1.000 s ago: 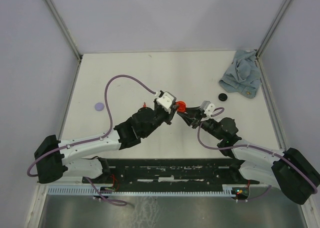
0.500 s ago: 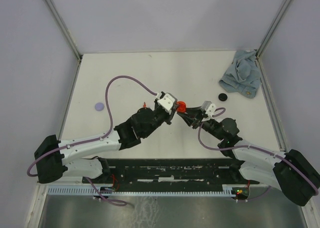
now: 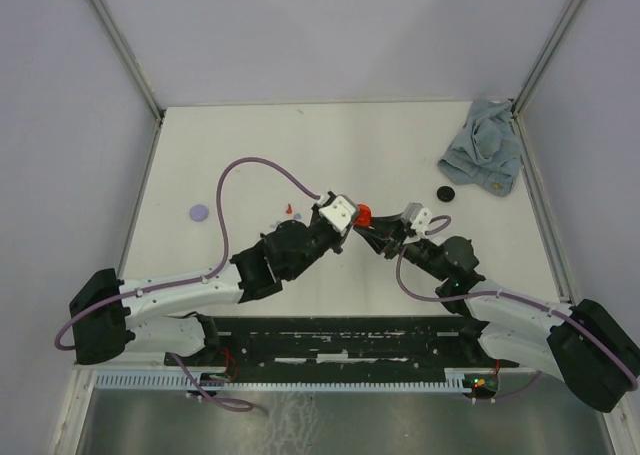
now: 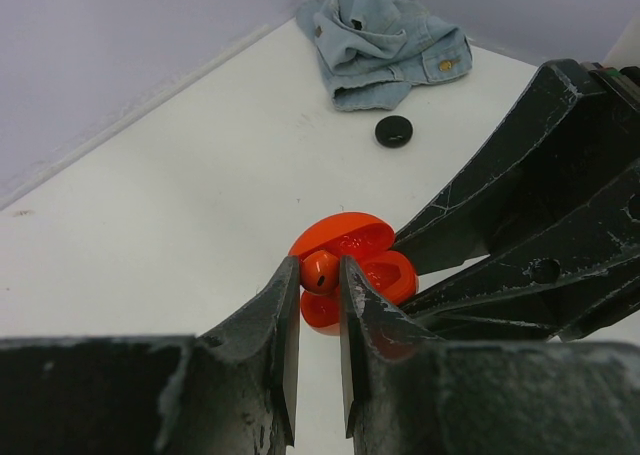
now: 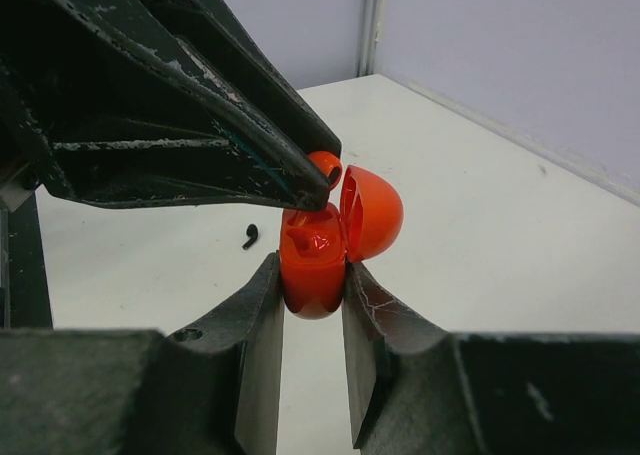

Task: Insert the wireless bluetooth earbuds into the charging case
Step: Place the earbud in the charging case, then pick up the earbud from the center of the board.

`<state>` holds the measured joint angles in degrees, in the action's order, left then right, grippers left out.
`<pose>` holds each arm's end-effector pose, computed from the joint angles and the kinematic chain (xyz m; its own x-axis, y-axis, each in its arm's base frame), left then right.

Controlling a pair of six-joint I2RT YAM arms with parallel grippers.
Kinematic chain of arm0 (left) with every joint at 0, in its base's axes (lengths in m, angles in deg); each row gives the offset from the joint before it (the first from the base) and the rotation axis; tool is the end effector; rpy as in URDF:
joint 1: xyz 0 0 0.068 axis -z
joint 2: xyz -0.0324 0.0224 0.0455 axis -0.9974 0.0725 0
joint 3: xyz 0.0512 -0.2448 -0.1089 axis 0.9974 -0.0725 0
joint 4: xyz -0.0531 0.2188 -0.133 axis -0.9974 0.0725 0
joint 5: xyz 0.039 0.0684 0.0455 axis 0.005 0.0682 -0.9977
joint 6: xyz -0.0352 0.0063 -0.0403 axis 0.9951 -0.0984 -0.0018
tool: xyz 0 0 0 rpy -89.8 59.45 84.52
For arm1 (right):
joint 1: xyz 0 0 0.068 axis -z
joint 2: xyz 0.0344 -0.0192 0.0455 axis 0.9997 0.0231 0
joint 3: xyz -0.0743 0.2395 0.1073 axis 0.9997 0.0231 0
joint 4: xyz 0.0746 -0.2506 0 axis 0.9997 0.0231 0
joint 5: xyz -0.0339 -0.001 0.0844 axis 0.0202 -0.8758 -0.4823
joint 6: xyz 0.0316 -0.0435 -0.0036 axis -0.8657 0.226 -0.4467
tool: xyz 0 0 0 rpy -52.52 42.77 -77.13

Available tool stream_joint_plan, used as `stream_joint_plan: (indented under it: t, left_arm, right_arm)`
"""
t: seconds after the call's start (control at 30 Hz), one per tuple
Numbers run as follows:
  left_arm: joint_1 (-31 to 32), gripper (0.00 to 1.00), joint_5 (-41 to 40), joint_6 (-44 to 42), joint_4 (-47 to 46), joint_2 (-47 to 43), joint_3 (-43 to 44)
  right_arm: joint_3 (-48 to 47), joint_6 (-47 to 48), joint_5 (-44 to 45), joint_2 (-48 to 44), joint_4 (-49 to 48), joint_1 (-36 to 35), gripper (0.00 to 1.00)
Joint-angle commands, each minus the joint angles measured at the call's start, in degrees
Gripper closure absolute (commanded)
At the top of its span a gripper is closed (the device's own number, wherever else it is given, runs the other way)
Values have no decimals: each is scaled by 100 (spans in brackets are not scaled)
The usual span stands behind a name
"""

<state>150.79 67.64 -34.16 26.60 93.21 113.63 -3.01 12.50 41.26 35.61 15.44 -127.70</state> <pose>0.1297 -0.2476 0.3057 0.0746 0.1295 -0.9888 0.6920 0.7072 0.1448 0.1515 0.1370 0.2298 0.1141 0.1832 -0.9764 -0.8441 0.5361 0.0019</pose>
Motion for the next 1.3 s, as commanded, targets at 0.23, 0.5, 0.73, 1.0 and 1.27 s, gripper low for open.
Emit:
stream_joint_plan:
  t: [0.23,0.5,0.73,1.0,1.27]
  left_arm:
    - [86,67,586,-294,-366,-226,-257]
    - [89,60,722,-246,-321,-233,-294]
    - [88,45,117,16,-304,-318,-220]
    - [88,30,-491,469,-68,-694,-147]
    - [70,24,-894,910,407,-368,282]
  right_arm:
    - [45,-49,171,-164,-381,-19,94]
    - [51,-57,209,-176,-371,-20,94]
    - [33,-36,239,-171,-280,-20,94]
    - [40,-24,362,-136,-246,-21,94]
    - [38,-32,398,-107,-221,-21,94]
